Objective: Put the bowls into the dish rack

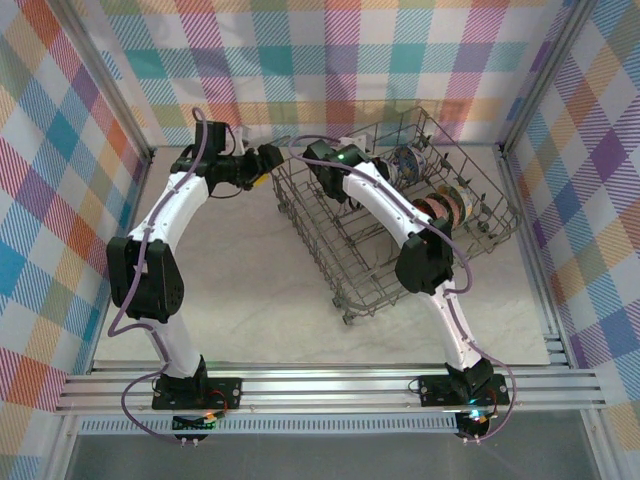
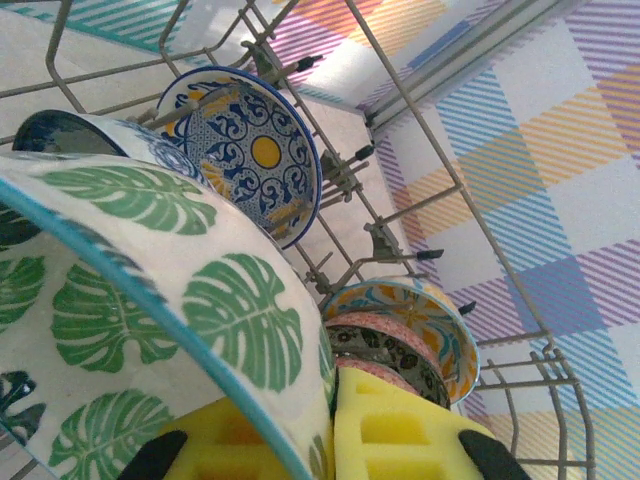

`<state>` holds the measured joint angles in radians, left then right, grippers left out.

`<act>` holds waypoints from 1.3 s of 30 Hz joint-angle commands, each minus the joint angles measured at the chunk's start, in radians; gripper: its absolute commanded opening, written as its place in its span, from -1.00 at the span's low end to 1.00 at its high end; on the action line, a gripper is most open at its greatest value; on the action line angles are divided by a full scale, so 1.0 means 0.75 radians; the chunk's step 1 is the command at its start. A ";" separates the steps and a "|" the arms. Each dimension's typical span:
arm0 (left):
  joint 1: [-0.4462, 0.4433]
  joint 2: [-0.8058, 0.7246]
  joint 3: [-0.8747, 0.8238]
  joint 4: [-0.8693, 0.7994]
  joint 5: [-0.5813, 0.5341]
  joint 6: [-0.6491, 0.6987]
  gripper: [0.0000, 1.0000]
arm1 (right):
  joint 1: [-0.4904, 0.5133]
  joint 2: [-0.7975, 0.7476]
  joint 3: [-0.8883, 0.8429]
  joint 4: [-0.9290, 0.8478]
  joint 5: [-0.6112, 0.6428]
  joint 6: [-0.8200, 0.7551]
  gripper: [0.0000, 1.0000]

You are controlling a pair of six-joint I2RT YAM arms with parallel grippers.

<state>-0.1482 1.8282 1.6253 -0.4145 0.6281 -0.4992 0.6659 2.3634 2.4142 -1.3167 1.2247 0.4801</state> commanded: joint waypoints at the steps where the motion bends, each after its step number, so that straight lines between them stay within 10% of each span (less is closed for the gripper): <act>1: -0.013 -0.015 -0.035 -0.013 0.031 0.042 0.50 | 0.012 0.013 0.050 0.066 0.098 -0.074 -1.00; 20: 0.001 -0.064 -0.118 -0.013 0.018 0.066 0.23 | 0.028 0.095 0.048 0.465 0.114 -0.485 -1.00; 39: 0.001 -0.062 -0.118 -0.005 0.015 0.055 0.15 | 0.037 0.126 0.047 0.229 0.007 -0.256 -0.52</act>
<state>-0.1558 1.8015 1.5639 -0.3367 0.6514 -0.4812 0.6834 2.4653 2.4172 -1.0916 1.2217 0.2256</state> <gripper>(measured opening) 0.576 0.237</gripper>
